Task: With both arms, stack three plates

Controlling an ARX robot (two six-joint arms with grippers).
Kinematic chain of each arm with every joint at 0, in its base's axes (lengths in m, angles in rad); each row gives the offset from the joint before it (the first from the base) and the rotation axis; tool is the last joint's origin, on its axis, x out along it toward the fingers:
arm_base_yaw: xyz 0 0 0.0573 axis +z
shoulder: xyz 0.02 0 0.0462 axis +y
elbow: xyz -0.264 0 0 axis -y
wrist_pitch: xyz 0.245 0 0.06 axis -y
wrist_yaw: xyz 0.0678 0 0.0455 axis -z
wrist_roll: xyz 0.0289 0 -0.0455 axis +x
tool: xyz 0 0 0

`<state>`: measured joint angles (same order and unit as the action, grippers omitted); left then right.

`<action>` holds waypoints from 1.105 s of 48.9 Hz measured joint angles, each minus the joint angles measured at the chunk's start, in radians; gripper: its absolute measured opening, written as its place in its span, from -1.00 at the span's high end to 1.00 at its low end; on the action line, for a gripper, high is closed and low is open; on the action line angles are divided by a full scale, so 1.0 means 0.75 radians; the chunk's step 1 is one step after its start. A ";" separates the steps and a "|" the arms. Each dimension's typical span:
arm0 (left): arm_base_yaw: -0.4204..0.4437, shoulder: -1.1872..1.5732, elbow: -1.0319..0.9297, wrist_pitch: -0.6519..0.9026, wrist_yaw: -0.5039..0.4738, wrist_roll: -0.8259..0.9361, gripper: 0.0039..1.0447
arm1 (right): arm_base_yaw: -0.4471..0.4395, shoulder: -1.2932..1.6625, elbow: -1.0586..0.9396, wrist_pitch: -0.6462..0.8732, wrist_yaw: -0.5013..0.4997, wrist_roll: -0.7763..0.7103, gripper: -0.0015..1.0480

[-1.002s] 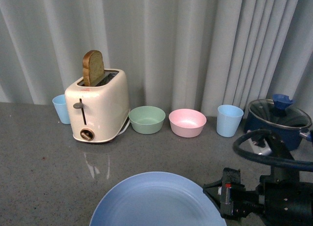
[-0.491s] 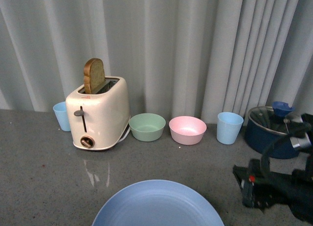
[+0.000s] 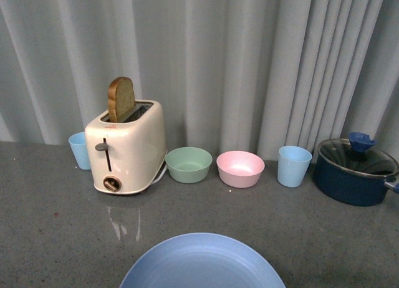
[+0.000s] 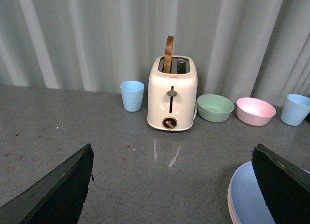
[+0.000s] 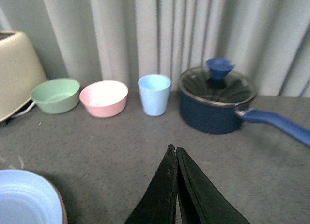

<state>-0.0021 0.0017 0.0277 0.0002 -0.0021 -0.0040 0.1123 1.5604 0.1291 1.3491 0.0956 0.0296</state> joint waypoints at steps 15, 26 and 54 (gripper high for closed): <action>0.000 -0.001 0.000 0.000 0.002 0.000 -0.87 | -0.140 -0.571 -0.147 -0.350 -0.120 -0.035 0.94; 0.000 -0.001 0.000 0.000 0.003 0.000 -0.87 | -0.148 -0.986 -0.160 -0.763 -0.125 -0.035 0.94; 0.000 -0.001 0.000 0.000 0.003 0.000 -0.87 | -0.148 -1.548 -0.164 -1.265 -0.129 -0.035 0.94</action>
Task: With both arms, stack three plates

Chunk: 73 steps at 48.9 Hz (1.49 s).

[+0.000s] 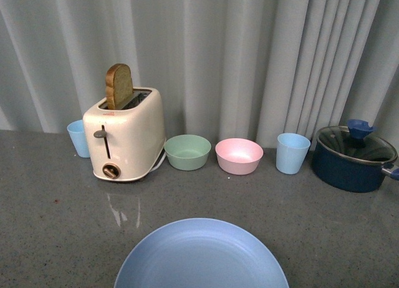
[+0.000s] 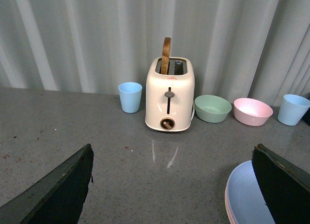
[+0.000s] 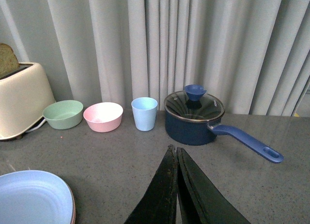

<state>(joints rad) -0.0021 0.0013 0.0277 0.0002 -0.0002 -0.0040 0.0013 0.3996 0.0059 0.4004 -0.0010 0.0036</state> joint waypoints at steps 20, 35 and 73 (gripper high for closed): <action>0.000 0.000 0.000 0.000 0.000 0.000 -0.87 | 0.000 -0.199 0.000 -0.194 0.000 -0.001 0.94; 0.000 0.000 0.000 0.000 0.000 0.000 -0.87 | 0.000 -0.344 0.001 -0.346 0.000 -0.001 0.94; 0.000 0.000 0.000 0.000 0.000 0.000 -0.87 | 0.000 -0.527 0.001 -0.532 -0.001 -0.003 0.79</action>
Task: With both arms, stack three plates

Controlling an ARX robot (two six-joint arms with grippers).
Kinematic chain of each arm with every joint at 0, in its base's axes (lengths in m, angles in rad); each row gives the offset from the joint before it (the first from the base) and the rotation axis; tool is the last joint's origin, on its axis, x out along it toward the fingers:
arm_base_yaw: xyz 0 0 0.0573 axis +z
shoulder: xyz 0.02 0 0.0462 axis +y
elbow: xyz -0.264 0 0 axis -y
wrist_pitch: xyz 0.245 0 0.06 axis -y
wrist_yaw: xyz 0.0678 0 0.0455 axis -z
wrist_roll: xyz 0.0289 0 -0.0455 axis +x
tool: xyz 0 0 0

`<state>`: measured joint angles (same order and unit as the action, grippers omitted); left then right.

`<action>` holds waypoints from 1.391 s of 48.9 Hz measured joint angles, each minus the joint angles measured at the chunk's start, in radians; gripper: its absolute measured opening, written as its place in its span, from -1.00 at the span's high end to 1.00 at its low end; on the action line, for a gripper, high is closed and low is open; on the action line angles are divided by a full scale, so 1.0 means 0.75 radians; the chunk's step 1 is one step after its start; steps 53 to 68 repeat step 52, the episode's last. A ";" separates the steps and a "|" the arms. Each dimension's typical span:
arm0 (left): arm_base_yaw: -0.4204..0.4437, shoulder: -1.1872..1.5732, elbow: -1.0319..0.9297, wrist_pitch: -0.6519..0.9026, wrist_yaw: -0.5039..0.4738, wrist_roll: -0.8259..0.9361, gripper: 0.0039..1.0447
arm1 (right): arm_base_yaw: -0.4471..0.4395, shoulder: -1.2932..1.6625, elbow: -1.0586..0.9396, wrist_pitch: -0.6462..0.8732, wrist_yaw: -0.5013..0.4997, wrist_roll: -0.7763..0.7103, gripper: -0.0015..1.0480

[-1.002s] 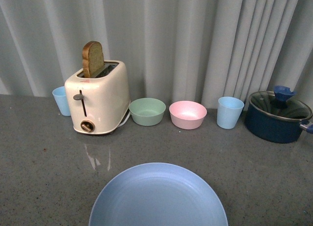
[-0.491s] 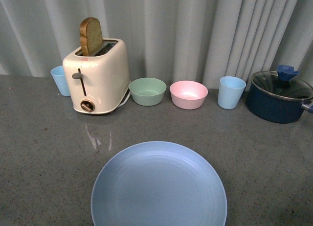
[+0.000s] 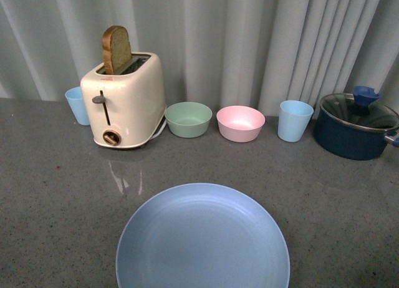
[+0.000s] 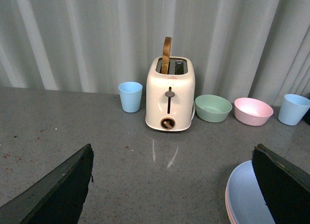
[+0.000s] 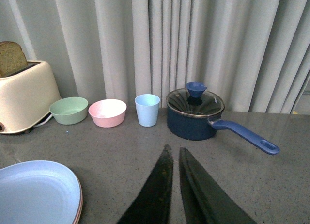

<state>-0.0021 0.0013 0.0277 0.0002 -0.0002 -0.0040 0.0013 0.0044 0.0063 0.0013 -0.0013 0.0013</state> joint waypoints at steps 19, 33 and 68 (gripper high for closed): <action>0.000 0.000 0.000 0.000 0.000 0.000 -0.87 | 0.000 0.000 0.000 0.000 0.000 0.000 -0.56; 0.000 0.000 0.000 0.000 0.000 0.000 -0.87 | 0.000 0.000 0.000 0.000 0.000 0.001 -0.86; 0.000 0.000 0.000 0.000 0.000 0.000 -0.87 | 0.000 0.000 0.000 0.000 0.000 0.001 -0.86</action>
